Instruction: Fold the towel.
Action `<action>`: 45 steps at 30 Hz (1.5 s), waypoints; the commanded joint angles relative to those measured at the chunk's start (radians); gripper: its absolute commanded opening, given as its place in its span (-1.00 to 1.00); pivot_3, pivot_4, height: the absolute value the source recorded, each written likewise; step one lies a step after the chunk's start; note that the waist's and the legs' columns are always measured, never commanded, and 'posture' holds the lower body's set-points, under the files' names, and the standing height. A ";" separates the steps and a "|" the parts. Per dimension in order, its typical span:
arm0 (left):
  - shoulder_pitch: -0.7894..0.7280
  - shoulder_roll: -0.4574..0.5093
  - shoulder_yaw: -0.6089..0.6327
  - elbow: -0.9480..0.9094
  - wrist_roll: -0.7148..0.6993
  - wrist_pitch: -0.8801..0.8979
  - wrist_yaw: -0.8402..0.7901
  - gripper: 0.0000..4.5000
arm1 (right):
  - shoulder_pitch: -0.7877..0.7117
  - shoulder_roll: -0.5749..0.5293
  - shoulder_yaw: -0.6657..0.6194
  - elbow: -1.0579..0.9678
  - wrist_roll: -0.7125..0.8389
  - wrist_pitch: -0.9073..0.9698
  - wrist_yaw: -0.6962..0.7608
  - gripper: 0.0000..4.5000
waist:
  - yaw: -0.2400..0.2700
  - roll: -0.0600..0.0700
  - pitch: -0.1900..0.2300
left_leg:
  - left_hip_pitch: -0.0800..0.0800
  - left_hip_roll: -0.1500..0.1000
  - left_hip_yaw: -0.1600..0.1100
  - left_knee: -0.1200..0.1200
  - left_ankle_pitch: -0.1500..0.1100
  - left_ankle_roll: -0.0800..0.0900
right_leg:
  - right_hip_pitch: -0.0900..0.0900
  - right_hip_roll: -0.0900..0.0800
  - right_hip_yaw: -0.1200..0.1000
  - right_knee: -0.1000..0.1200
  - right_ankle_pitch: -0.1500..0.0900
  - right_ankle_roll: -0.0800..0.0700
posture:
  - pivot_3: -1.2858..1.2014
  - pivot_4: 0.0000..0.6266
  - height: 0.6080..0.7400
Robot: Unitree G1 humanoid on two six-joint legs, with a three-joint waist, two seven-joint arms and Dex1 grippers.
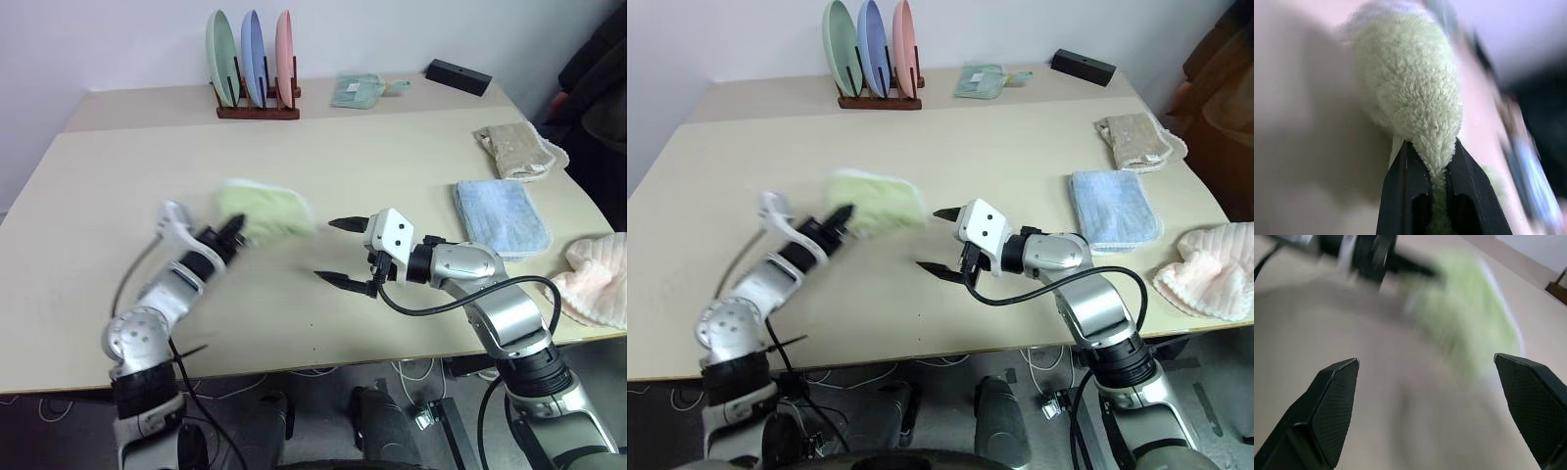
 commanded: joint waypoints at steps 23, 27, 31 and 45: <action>0.318 0.052 0.401 -0.149 0.020 -0.411 0.410 0.98 | -0.049 0.019 -0.055 0.152 0.039 -0.024 0.010 1.00 | 0.017 -0.012 -0.002 | 0.001 0.001 0.000 0.000 0.000 0.000 | 0.001 0.001 0.000 -0.001 0.001 0.000 | 0.03 -0.52 0.96; 0.439 0.282 0.238 -0.247 0.161 -0.328 0.207 0.98 | -0.051 0.018 -0.089 0.187 0.040 -0.037 -0.006 1.00 | 0.028 -0.012 -0.003 | 0.000 0.000 0.000 0.000 0.000 0.000 | 0.002 0.001 0.000 -0.001 0.000 -0.001 | 0.03 -0.52 0.96; 0.500 0.480 -0.015 -0.329 0.312 -0.307 -0.020 0.98 | -0.055 0.008 -0.132 0.241 0.019 -0.070 -0.045 1.00 | 0.032 -0.011 -0.003 | 0.000 -0.001 0.000 0.001 0.000 0.000 | 0.004 0.000 0.000 -0.002 -0.002 -0.004 | 0.03 -0.52 0.96; 0.420 0.446 -0.396 -0.236 0.563 -0.421 -0.348 0.98 | 0.013 -0.022 -0.247 0.317 0.019 -0.017 -0.154 1.00 | 0.000 -0.006 -0.001 | 0.000 0.001 0.002 -0.002 0.000 0.001 | -0.001 0.001 0.001 -0.001 0.001 0.000 | 0.03 -0.52 0.96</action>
